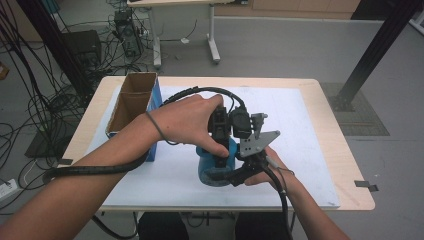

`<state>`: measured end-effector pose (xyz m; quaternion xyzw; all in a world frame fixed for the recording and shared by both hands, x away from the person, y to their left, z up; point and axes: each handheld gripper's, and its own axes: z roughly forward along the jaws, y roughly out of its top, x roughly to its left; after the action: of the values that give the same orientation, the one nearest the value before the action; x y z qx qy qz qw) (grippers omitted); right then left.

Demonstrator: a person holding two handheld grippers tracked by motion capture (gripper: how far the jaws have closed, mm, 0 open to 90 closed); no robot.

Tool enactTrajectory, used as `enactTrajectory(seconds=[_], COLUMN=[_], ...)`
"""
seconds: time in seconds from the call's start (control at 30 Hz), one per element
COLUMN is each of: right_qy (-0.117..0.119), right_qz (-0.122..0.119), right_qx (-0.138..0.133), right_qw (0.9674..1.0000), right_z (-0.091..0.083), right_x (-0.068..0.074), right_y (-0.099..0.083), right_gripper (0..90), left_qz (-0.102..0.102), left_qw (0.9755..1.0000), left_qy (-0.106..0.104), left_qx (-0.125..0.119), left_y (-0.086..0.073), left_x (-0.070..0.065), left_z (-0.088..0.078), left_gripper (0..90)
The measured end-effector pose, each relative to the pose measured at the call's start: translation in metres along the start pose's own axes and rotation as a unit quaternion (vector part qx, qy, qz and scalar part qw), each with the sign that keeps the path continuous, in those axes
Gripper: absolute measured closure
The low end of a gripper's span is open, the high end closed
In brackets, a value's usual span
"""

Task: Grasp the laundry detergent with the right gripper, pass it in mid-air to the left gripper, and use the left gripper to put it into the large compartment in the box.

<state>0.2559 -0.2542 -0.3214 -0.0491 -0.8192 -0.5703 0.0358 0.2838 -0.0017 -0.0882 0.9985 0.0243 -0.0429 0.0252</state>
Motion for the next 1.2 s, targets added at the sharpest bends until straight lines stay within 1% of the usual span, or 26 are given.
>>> enactTrajectory(seconds=[0.47,0.63,0.83,1.07,1.2], right_qy=[0.001,0.001,0.002,0.002,0.003], right_qz=[0.002,0.002,0.002,0.003,0.004], right_qx=[0.002,-0.002,-0.003,-0.002,-0.004], right_qw=[1.0,1.0,1.0,1.0,1.0], right_z=[0.0001,0.0006,0.0002,0.0006,0.0005], right_x=[-0.0006,-0.0009,-0.0013,-0.0004,-0.0008], right_y=[-0.0001,-0.001,-0.0011,-0.0009,-0.0009], right_gripper=[42.9,42.9,42.9,42.9,42.9], left_qz=[0.0,-0.001,-0.001,-0.001,-0.001], left_qw=[1.0,1.0,1.0,1.0,1.0], left_qy=[-0.001,-0.003,-0.001,-0.003,-0.001], left_qx=[0.0,0.0,-0.004,-0.001,-0.003], left_y=[0.0001,-0.0003,-0.0017,-0.0012,-0.0022], left_x=[0.0015,0.0023,0.0015,0.0014,0.0011], left_z=[0.0009,0.0,-0.0005,-0.0007,-0.0014], left_gripper=[37.6,37.6,37.6,37.7,37.7])
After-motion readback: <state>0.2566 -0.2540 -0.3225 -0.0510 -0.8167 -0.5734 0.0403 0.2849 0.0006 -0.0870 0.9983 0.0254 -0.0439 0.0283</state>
